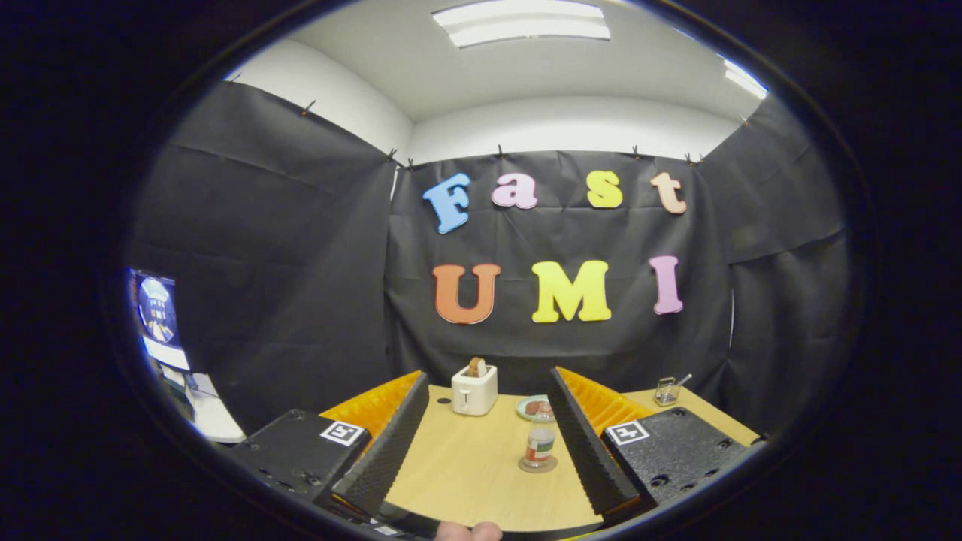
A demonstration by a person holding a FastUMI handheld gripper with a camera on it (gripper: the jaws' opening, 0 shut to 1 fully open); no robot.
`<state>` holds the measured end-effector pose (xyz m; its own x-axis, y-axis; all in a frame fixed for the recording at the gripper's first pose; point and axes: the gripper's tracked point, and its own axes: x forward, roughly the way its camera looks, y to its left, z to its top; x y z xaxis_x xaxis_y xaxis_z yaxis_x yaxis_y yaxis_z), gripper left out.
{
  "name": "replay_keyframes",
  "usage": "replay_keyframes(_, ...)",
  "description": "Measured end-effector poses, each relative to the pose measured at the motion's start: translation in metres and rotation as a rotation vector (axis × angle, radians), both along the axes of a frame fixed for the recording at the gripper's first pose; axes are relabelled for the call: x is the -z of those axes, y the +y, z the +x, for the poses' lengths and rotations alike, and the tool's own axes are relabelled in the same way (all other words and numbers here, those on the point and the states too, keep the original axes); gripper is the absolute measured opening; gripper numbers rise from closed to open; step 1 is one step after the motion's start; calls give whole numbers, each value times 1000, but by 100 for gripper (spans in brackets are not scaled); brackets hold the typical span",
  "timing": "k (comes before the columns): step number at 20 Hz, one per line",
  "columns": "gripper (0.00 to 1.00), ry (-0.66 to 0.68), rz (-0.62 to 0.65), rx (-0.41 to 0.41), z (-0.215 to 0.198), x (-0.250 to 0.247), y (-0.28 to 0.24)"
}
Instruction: Take the bottle from table, then pour the juice into the cup, finally place the bottle on the coaster
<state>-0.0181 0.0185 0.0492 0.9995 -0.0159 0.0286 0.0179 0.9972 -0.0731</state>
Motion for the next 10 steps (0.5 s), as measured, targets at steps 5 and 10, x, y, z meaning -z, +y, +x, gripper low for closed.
replay_keyframes(5,100,1,1,23,0,4,-7)
replay_keyframes(10,100,-3,-5,46,0,5,-5)
